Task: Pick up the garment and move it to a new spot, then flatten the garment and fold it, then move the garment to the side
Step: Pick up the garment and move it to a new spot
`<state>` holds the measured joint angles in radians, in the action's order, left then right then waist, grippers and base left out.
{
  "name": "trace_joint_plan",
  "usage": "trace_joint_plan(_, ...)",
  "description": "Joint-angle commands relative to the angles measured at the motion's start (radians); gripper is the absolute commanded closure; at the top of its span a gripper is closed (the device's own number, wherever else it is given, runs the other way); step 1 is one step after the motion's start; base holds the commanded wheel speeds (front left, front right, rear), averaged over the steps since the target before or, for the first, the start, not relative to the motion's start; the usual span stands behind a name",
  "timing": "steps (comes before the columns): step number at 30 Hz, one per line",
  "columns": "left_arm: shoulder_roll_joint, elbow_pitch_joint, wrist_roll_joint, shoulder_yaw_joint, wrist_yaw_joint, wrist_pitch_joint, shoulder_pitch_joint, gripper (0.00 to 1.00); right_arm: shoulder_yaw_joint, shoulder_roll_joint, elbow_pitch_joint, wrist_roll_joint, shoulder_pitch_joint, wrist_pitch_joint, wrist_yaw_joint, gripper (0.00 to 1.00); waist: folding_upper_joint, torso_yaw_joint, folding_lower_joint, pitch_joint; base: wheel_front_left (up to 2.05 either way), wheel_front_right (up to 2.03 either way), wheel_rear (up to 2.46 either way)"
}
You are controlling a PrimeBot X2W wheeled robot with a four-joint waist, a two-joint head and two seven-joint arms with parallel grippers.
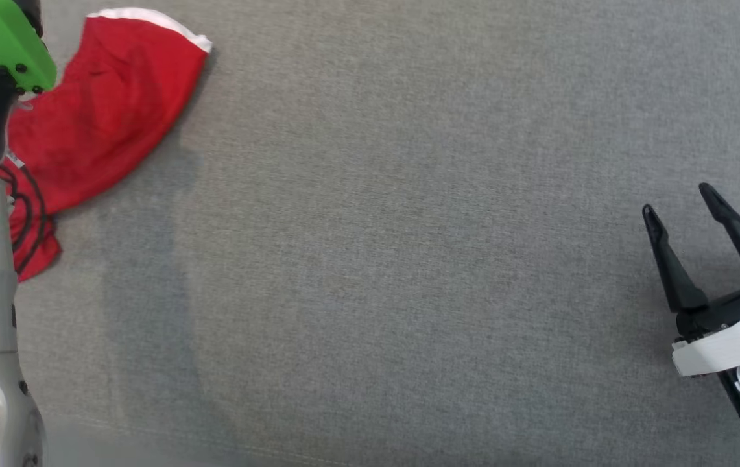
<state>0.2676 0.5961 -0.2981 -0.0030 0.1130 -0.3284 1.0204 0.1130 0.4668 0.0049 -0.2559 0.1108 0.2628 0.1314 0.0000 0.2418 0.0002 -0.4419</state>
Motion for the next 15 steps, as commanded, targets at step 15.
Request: trace_joint_plan(15, 0.143, 0.332, -0.016, 0.005, 0.0, -0.045, 0.106, 0.0, -0.032, -0.044, -0.039, -0.002, 0.062, 0.002, -0.002, 0.0, 0.0, -0.21, -0.0002, -0.23, 0.0, 0.0, 0.0)
